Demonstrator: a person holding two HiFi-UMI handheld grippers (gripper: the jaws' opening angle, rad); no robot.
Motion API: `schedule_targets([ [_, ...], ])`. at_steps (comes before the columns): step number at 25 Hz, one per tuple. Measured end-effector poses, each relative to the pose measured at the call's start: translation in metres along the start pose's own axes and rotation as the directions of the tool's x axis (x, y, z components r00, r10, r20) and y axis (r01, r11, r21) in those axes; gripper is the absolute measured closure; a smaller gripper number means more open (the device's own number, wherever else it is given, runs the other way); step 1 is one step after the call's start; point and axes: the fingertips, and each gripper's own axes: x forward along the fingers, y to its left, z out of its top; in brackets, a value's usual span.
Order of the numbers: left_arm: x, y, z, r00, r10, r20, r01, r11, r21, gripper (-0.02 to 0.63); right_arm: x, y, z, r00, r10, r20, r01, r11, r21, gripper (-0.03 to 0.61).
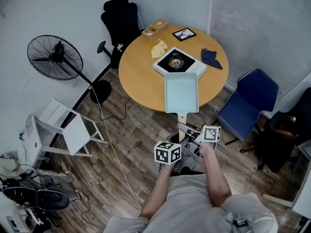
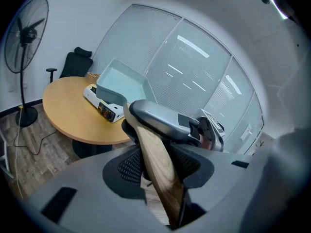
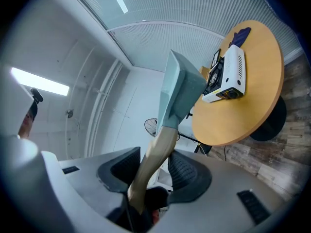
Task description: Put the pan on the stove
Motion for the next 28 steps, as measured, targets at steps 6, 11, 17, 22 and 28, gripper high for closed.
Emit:
schedule_targets([
  [6, 0.02, 0.006, 0.027, 1.0, -0.023, -0.011, 0.023, 0.999, 0.031, 0.44, 0.006, -0.01, 0.034, 0.999, -0.007, 0.043, 0.007, 1.0, 0.004, 0.396],
  [11, 0.044, 0.014, 0.044, 0.997, -0.062, -0.038, 0.063, 0.997, 0.046, 0.439, 0.008, -0.024, 0.063, 0.997, -0.019, 0.08, 0.02, 1.0, -0.008, 0.394],
  [17, 0.068, 0.048, 0.083, 0.99, -0.118, -0.077, 0.124, 0.99, 0.073, 0.44, 0.038, -0.05, 0.106, 0.987, -0.061, 0.147, 0.065, 0.998, -0.027, 0.393],
  [22, 0.084, 0.088, 0.125, 0.975, -0.179, -0.134, 0.195, 0.974, 0.115, 0.44, 0.076, -0.074, 0.148, 0.967, -0.095, 0.237, 0.104, 0.994, -0.023, 0.393],
  [28, 0.103, 0.141, 0.171, 0.941, -0.248, -0.229, 0.286, 0.946, 0.15, 0.44, 0.121, -0.107, 0.193, 0.923, -0.153, 0.353, 0.166, 0.986, -0.006, 0.393],
])
